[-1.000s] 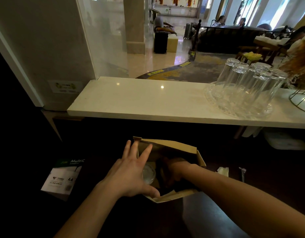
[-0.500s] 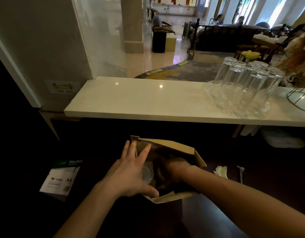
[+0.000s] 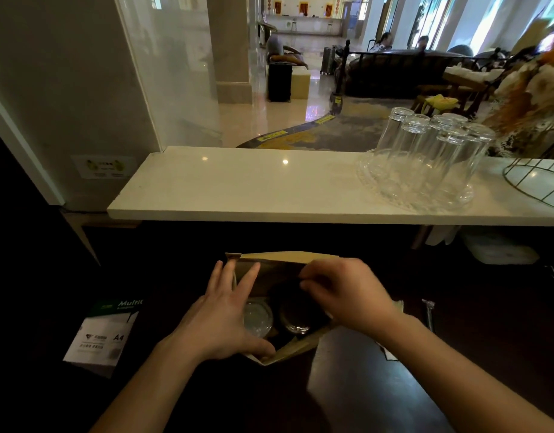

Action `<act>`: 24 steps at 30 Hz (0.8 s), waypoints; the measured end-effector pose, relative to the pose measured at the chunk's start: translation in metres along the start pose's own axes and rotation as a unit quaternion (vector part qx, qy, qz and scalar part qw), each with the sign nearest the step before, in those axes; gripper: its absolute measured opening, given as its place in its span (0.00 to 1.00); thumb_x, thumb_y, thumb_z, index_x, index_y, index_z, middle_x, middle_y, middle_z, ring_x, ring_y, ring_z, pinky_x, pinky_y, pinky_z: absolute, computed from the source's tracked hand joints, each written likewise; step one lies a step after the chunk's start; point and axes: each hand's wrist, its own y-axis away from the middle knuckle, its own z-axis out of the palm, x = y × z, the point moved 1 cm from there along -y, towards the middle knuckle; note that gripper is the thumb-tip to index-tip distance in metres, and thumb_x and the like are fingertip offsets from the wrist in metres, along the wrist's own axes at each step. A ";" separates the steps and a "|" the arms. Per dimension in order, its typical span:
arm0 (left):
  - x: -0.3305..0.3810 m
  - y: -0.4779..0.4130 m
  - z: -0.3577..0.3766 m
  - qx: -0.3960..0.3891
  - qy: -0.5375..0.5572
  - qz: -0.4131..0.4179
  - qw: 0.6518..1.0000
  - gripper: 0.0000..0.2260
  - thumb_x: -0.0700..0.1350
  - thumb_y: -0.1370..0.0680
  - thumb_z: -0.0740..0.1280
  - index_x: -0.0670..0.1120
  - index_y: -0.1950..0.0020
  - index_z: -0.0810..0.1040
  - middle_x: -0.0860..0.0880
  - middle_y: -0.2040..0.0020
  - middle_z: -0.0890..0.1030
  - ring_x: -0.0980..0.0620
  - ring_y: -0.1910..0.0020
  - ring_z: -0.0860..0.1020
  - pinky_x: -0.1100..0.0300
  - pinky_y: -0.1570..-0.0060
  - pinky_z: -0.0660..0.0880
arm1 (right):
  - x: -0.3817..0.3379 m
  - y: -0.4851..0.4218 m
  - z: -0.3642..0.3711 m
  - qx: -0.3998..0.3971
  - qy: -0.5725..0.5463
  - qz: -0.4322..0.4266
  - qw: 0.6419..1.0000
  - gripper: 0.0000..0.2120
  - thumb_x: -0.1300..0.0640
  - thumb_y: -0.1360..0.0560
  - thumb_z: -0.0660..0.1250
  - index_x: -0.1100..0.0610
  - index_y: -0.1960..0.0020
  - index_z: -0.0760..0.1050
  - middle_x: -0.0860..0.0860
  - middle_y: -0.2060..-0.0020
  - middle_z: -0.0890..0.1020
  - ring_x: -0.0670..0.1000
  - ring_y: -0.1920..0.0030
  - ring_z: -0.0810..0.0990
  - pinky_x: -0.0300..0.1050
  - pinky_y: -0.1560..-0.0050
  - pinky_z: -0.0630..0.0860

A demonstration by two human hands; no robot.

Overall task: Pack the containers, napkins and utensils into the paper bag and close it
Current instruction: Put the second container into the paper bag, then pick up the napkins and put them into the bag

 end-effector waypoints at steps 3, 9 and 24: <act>-0.002 -0.002 0.000 0.001 0.000 -0.003 1.000 0.60 0.71 0.43 0.73 0.65 0.27 0.31 0.54 0.24 0.30 0.52 0.27 0.28 0.41 0.29 0.54 | 0.027 0.014 -0.019 0.078 -0.075 0.073 0.991 0.03 0.51 0.27 0.70 0.45 0.54 0.81 0.41 0.62 0.84 0.39 0.59 0.82 0.36 0.59 0.78; -0.004 -0.003 0.002 0.004 0.009 -0.004 1.000 0.57 0.76 0.42 0.67 0.65 0.27 0.32 0.55 0.24 0.29 0.53 0.27 0.28 0.41 0.29 0.55 | 0.130 0.042 0.000 0.069 -0.065 0.309 0.946 0.02 0.54 0.28 0.72 0.49 0.57 0.83 0.45 0.68 0.84 0.45 0.65 0.83 0.51 0.58 0.82; 0.003 0.000 0.001 0.001 0.016 0.001 1.000 0.59 0.76 0.44 0.69 0.67 0.30 0.29 0.55 0.25 0.28 0.53 0.27 0.29 0.43 0.29 0.56 | 0.230 0.089 0.067 -0.154 0.065 0.512 0.843 0.17 0.48 0.28 0.67 0.55 0.43 0.75 0.55 0.48 0.80 0.56 0.48 0.81 0.52 0.48 0.80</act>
